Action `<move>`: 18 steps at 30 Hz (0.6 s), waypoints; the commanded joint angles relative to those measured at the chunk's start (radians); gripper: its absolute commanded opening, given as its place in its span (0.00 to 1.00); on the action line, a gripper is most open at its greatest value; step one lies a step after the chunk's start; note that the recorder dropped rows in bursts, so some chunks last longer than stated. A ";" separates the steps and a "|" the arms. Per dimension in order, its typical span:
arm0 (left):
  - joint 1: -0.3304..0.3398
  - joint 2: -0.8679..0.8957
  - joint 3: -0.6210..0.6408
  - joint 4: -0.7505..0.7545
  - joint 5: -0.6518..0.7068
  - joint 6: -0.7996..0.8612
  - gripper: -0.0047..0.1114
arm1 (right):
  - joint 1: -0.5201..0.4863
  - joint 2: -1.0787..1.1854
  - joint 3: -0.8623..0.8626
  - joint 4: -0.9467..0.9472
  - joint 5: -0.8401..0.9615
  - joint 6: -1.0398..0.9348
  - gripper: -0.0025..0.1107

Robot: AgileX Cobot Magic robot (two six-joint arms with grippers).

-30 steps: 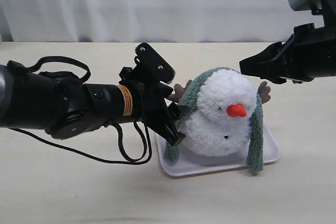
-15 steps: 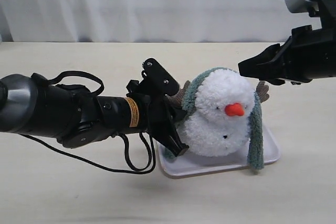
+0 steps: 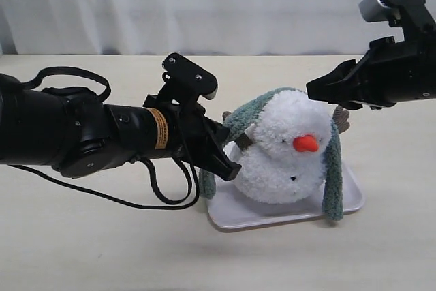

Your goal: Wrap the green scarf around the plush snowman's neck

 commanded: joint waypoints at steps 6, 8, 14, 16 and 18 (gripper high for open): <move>-0.079 -0.008 -0.071 -0.006 -0.007 -0.148 0.04 | 0.000 0.001 -0.004 0.112 -0.015 -0.107 0.35; -0.079 -0.008 -0.118 -0.011 0.018 -0.148 0.04 | 0.000 0.001 -0.004 0.112 -0.015 -0.107 0.35; -0.077 0.086 -0.147 -0.037 0.098 -0.160 0.04 | 0.000 0.001 -0.004 0.115 -0.013 -0.107 0.35; -0.077 0.093 -0.147 -0.037 0.113 -0.191 0.04 | 0.000 0.001 -0.004 0.115 -0.013 -0.107 0.35; -0.077 0.091 -0.151 -0.037 0.143 -0.204 0.04 | 0.000 0.001 -0.004 0.130 -0.013 -0.107 0.35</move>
